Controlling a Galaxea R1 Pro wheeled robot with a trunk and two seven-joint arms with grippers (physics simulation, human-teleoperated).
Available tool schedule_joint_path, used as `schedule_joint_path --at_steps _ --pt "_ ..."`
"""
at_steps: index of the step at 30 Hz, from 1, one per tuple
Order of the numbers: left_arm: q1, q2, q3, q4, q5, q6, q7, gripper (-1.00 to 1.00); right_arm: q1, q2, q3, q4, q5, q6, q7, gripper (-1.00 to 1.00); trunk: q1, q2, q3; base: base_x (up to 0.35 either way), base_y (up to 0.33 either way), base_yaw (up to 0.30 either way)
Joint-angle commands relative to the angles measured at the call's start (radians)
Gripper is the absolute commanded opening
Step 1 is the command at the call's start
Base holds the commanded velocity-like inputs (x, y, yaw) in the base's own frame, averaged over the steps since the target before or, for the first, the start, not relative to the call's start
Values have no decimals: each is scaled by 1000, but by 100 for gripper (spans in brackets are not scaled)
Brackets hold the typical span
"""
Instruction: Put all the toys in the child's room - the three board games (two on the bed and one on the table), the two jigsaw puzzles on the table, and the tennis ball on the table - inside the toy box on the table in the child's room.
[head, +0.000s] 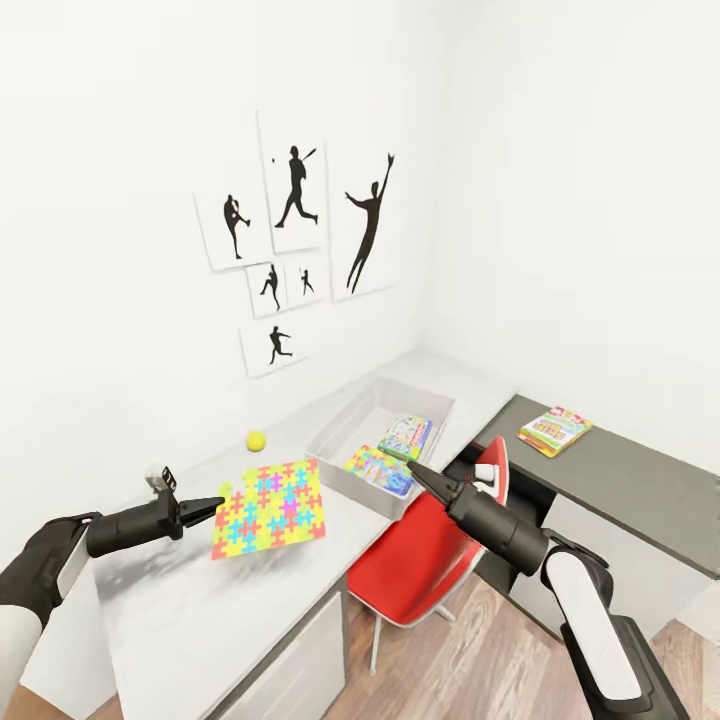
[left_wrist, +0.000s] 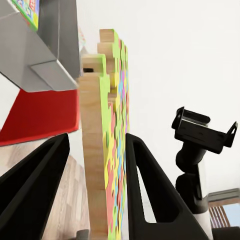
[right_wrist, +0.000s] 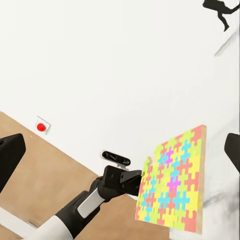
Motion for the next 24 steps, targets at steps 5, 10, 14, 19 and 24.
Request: schedule_joint_path --at_steps 5,10,14,19,24 --pt "-1 0 0 0 -1 3 -4 -100 -1 -2 -7 3 -4 6 0 100 1 -2 3 228 -149 -175" --pt "0 0 -1 0 -1 2 -4 -100 -2 -4 -9 11 -2 6 -1 100 1 -2 4 253 -182 -37" --pt "0 0 0 0 -1 2 -4 -100 -2 -5 -10 15 -1 6 -1 100 1 -2 4 255 -218 -4" --pt "0 0 0 -1 -1 2 -4 -100 -1 -21 -11 17 -2 5 -2 100 1 -2 4 255 -185 0" --pt "0 0 0 -2 0 2 -4 -100 -1 -47 -40 18 -3 3 -1 100 1 -2 5 236 -193 -22"
